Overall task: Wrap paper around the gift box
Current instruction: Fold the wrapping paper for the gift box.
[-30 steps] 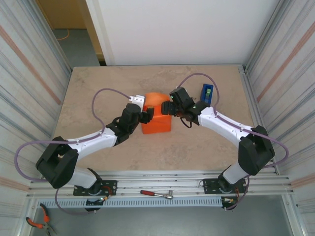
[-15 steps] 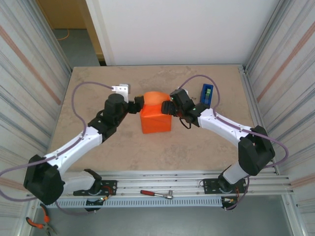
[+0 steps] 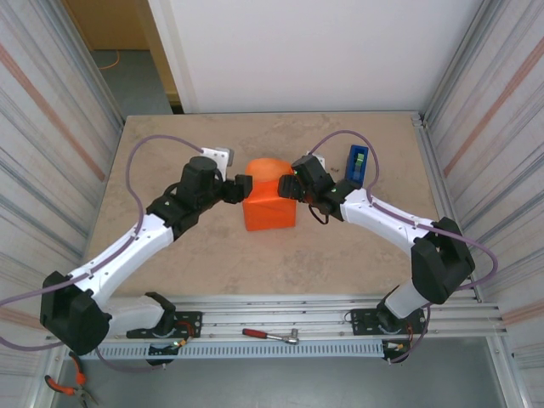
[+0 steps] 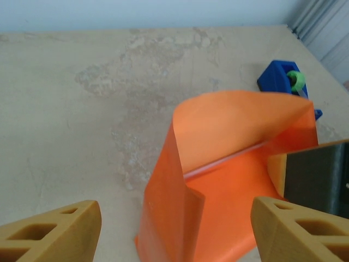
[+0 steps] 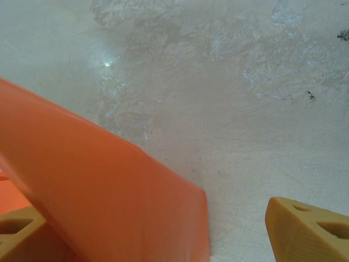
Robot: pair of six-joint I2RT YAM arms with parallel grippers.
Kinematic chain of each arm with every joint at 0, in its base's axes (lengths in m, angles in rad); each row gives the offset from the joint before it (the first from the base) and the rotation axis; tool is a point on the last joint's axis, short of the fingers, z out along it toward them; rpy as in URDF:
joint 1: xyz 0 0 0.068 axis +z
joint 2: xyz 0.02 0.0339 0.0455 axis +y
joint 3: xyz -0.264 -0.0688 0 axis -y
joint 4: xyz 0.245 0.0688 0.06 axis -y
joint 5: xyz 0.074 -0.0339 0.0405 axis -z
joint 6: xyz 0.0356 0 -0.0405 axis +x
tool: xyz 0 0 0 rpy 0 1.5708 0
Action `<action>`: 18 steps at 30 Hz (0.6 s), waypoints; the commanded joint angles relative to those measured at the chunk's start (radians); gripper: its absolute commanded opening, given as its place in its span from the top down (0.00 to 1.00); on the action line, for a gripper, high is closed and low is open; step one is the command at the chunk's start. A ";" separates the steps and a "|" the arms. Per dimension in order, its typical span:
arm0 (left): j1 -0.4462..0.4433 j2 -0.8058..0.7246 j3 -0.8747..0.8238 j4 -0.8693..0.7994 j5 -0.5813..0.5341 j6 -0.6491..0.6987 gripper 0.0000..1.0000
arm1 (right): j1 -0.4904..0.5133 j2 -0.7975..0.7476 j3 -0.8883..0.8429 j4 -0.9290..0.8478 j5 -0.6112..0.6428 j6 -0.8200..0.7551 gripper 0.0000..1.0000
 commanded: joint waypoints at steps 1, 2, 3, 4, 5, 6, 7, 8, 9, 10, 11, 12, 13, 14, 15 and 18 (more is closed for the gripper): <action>-0.024 0.020 -0.028 0.031 0.022 0.008 0.28 | 0.010 0.026 -0.038 -0.120 0.024 0.006 0.15; -0.029 0.031 -0.031 0.040 0.017 0.005 0.28 | 0.010 0.027 -0.038 -0.122 0.026 0.006 0.15; -0.035 0.040 -0.033 0.047 0.012 0.005 0.29 | 0.010 0.029 -0.035 -0.126 0.028 0.006 0.15; -0.040 0.052 -0.036 0.054 0.009 0.004 0.30 | 0.010 0.029 -0.035 -0.130 0.030 0.008 0.15; -0.043 0.061 -0.038 0.060 0.000 0.002 0.31 | 0.010 0.031 -0.033 -0.130 0.029 0.008 0.15; -0.047 0.072 -0.039 0.071 -0.013 0.002 0.34 | 0.010 0.030 -0.035 -0.130 0.029 0.008 0.15; -0.048 0.080 -0.039 0.076 -0.023 0.003 0.38 | 0.011 0.030 -0.035 -0.129 0.028 0.009 0.15; -0.051 0.089 -0.040 0.084 -0.032 0.004 0.43 | 0.011 0.031 -0.037 -0.130 0.027 0.011 0.15; -0.054 0.096 -0.042 0.094 -0.049 0.005 0.47 | 0.011 0.031 -0.038 -0.127 0.027 0.011 0.15; -0.056 0.101 -0.047 0.106 -0.062 0.008 0.50 | 0.012 0.032 -0.038 -0.126 0.027 0.011 0.15; -0.057 0.107 -0.049 0.117 -0.079 0.007 0.52 | 0.012 0.031 -0.038 -0.127 0.027 0.011 0.15; -0.059 0.113 -0.054 0.131 -0.089 0.013 0.54 | 0.013 0.032 -0.040 -0.125 0.026 0.012 0.15; -0.060 0.119 -0.055 0.136 -0.102 0.017 0.55 | 0.014 0.033 -0.040 -0.125 0.027 0.012 0.15; -0.063 0.127 -0.054 0.142 -0.113 0.019 0.59 | 0.014 0.033 -0.040 -0.124 0.027 0.012 0.15; -0.064 0.133 -0.057 0.151 -0.119 0.023 0.62 | 0.013 0.032 -0.042 -0.125 0.026 0.012 0.15; -0.066 0.157 -0.064 0.180 -0.136 0.028 0.73 | 0.016 0.033 -0.045 -0.121 0.025 0.012 0.15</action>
